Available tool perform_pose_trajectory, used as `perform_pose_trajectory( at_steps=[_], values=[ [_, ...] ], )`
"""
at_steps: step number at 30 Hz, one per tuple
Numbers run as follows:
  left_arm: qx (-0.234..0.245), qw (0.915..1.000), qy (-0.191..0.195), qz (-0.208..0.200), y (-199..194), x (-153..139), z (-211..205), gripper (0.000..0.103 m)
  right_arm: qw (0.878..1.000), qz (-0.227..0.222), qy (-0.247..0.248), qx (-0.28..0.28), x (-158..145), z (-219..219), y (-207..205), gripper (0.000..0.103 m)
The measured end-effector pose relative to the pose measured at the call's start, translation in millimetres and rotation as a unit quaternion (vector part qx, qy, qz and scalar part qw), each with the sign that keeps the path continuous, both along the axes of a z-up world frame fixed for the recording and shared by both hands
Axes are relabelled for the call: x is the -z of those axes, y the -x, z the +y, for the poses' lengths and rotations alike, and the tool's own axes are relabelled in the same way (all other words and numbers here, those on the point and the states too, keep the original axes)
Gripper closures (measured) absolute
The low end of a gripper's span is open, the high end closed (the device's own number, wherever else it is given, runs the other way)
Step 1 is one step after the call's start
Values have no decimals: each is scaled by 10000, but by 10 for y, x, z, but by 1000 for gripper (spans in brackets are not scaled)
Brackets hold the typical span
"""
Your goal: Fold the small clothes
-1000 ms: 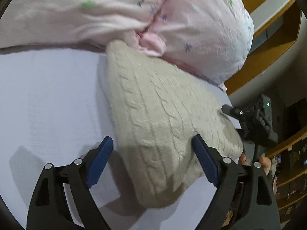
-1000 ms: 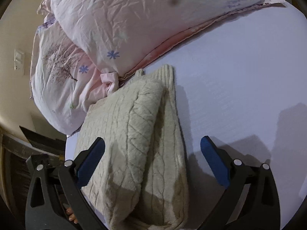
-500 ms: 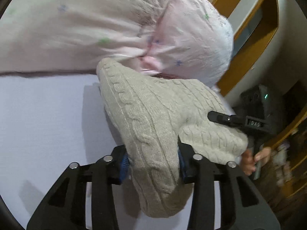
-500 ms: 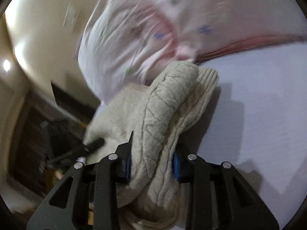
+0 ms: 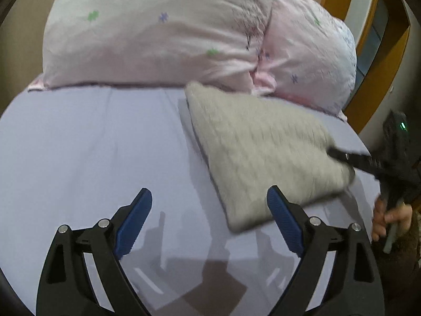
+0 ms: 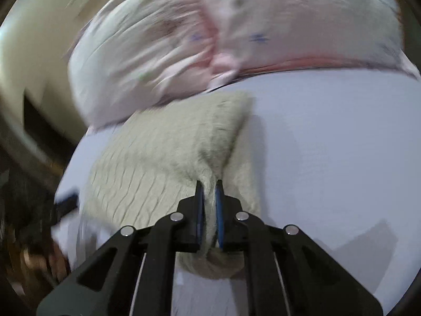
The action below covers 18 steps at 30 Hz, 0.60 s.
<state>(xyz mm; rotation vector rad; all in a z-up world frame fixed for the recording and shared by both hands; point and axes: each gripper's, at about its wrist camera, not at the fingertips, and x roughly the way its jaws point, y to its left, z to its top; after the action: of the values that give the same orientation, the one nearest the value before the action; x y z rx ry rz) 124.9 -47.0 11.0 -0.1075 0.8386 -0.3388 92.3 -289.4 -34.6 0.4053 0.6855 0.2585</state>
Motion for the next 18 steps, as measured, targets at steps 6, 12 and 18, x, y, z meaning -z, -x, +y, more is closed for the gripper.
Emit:
perform_pose_trajectory(
  at_steps=[6,12,18],
  values=[
    [-270,9985,-366,305,253,161,-88,5,9981,-583,137,143,-74,79,491,14],
    [-425,9941,-829,556,267,313,-352,1,9901,-272,1269,533,22,402,687,2],
    [-620,9863,-1372,668,205,381,-506,1,9769,449,2006,578,305,753,406,2]
  ],
)
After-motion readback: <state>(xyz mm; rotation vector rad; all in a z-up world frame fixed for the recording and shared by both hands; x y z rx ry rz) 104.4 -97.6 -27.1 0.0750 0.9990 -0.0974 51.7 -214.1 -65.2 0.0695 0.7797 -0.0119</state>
